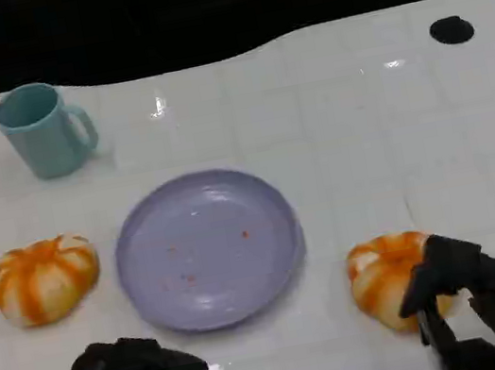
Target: Grasp the bread from the table and place it into the plate.
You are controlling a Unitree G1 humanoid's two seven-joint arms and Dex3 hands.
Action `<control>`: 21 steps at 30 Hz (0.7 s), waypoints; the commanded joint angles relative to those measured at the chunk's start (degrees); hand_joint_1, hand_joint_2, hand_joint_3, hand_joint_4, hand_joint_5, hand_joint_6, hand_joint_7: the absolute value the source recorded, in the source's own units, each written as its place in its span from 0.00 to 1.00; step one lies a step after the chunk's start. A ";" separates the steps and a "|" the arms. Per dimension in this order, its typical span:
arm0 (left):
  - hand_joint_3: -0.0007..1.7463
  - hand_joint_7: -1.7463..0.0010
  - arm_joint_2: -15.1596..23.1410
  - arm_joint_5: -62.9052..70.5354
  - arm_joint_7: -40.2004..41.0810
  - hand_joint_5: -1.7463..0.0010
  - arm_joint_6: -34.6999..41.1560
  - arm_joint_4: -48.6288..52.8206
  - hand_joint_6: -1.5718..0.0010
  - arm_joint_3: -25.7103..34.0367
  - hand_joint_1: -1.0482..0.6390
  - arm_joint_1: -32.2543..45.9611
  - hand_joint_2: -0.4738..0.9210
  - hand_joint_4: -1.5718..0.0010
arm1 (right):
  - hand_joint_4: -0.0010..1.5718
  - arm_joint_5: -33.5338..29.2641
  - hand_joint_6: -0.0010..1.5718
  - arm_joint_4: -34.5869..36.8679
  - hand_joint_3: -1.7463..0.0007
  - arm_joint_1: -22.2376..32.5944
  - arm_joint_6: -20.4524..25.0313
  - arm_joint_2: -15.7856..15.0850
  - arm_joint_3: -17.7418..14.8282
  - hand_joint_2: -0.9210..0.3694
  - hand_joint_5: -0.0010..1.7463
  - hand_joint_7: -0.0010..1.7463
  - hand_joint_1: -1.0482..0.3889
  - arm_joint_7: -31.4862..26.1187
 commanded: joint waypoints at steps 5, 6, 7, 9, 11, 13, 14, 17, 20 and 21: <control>0.00 0.87 0.81 -0.13 0.25 0.61 -0.71 0.35 0.00 0.42 0.00 -0.31 1.00 0.06 | 0.58 0.67 0.50 0.16 0.26 -0.13 -0.48 -0.43 -0.43 0.40 1.00 0.85 0.56 -0.03; 0.00 0.88 0.79 -0.20 0.21 0.61 -0.64 0.35 0.00 0.45 0.00 -0.34 1.00 0.06 | 0.58 0.66 0.50 0.22 0.26 -0.17 -0.53 -0.43 -0.45 0.40 1.00 0.85 0.56 -0.04; 0.00 0.88 0.78 -0.26 0.17 0.61 -0.58 0.35 0.00 0.47 0.00 -0.36 1.00 0.06 | 0.58 0.64 0.50 0.27 0.26 -0.19 -0.56 -0.43 -0.46 0.40 1.00 0.86 0.56 -0.06; 0.00 0.88 0.77 -0.27 0.22 0.61 -0.56 0.46 0.00 0.50 0.00 -0.43 0.99 0.06 | 0.58 0.73 0.50 0.37 0.26 -0.26 -0.55 -0.41 -0.48 0.40 1.00 0.85 0.57 -0.03; 0.00 0.88 0.77 -0.16 0.36 0.61 -0.64 0.52 0.00 0.50 0.00 -0.43 1.00 0.06 | 0.58 1.12 0.50 0.39 0.26 -0.28 -0.38 -0.36 -0.41 0.40 1.00 0.85 0.57 0.17; 0.00 0.88 0.79 -0.12 0.40 0.61 -0.62 0.54 0.00 0.49 0.00 -0.45 1.00 0.06 | 0.58 0.87 0.50 0.36 0.26 -0.26 -0.31 -0.28 -0.51 0.40 1.00 0.85 0.57 -0.06; 0.00 0.88 0.79 -0.09 0.44 0.61 -0.63 0.53 0.00 0.48 0.00 -0.46 1.00 0.05 | 0.58 0.75 0.50 0.32 0.26 -0.24 -0.28 -0.27 -0.54 0.40 1.00 0.85 0.57 -0.15; 0.00 0.88 0.78 -0.03 0.49 0.61 -0.73 0.58 0.00 0.47 0.00 -0.47 1.00 0.05 | 0.57 0.94 0.50 0.21 0.26 -0.19 -0.30 -0.39 -0.47 0.40 1.00 0.84 0.56 0.08; 0.00 0.88 0.62 -0.29 0.36 0.61 -0.51 0.34 0.00 0.49 0.00 -0.35 1.00 0.06 | 0.57 0.49 0.50 0.30 0.26 -0.28 -0.83 -0.64 -0.60 0.40 1.00 0.84 0.57 -0.03; 0.00 0.88 0.59 -0.26 0.44 0.61 -0.41 0.17 0.00 0.45 0.00 -0.25 1.00 0.05 | 0.57 0.03 0.50 0.21 0.27 -0.32 -0.95 -0.83 -0.73 0.40 1.00 0.84 0.56 -0.20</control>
